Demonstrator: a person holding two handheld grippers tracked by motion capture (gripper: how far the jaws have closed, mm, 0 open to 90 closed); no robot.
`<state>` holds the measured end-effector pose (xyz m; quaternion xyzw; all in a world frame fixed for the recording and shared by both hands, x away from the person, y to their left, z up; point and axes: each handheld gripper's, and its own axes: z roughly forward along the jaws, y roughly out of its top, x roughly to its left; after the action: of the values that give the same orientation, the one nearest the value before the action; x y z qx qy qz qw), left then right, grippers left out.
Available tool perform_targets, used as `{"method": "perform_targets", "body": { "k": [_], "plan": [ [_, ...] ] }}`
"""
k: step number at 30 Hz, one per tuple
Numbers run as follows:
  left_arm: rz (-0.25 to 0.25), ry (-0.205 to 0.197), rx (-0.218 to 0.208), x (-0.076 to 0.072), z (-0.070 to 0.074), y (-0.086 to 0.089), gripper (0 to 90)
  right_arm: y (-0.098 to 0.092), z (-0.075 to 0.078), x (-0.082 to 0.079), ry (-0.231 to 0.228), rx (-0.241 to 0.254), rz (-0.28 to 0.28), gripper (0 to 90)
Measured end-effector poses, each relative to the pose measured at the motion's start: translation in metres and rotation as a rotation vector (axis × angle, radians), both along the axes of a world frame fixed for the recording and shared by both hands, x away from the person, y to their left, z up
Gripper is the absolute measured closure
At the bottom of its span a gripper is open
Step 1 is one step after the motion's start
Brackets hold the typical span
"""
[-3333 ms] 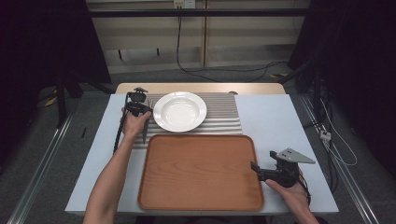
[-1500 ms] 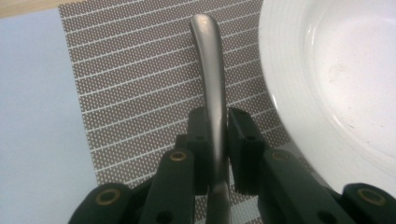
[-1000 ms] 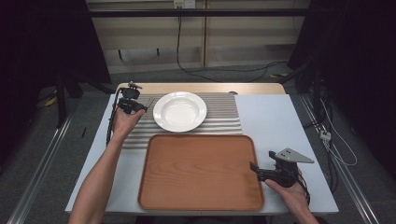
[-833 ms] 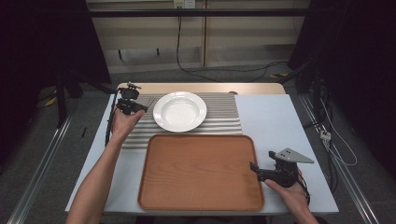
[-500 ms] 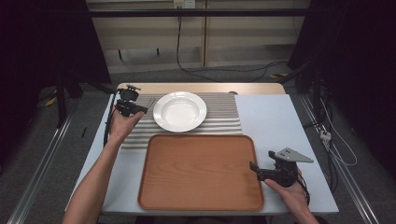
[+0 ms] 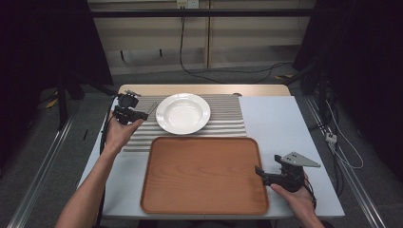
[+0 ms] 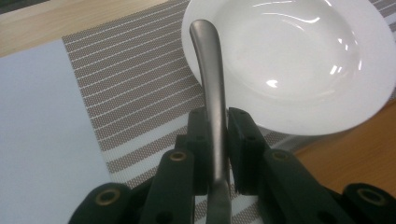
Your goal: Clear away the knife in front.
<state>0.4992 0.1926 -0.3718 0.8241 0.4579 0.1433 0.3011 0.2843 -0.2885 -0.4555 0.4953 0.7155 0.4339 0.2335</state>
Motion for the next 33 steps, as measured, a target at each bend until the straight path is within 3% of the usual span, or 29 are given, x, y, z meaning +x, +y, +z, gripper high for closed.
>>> {"method": "perform_targets", "body": {
  "k": [5,10,15,18,25,33],
  "plan": [
    [-0.024,-0.013,0.021,-0.012,0.006,-0.007,80.1,0.0,0.001,-0.001,-0.01,-0.006,0.002,11.0],
    [-0.038,-0.006,0.011,-0.023,0.006,-0.011,80.1,0.0,0.003,-0.004,-0.016,-0.009,-0.004,11.0],
    [-0.07,0.002,-0.003,-0.042,0.002,-0.022,80.1,0.0,0.003,-0.004,-0.017,-0.007,-0.007,11.0],
    [-0.094,0.004,0.018,-0.053,0.0,-0.03,80.0,-0.001,0.003,-0.003,-0.017,-0.004,-0.008,11.0],
    [-0.112,0.0,0.028,-0.071,-0.002,-0.043,80.0,0.002,0.002,-0.001,-0.013,-0.004,0.006,11.0],
    [-0.142,0.031,0.027,-0.09,-0.015,-0.06,80.0,0.002,0.003,-0.001,-0.015,-0.009,0.008,11.0]
  ]
}}
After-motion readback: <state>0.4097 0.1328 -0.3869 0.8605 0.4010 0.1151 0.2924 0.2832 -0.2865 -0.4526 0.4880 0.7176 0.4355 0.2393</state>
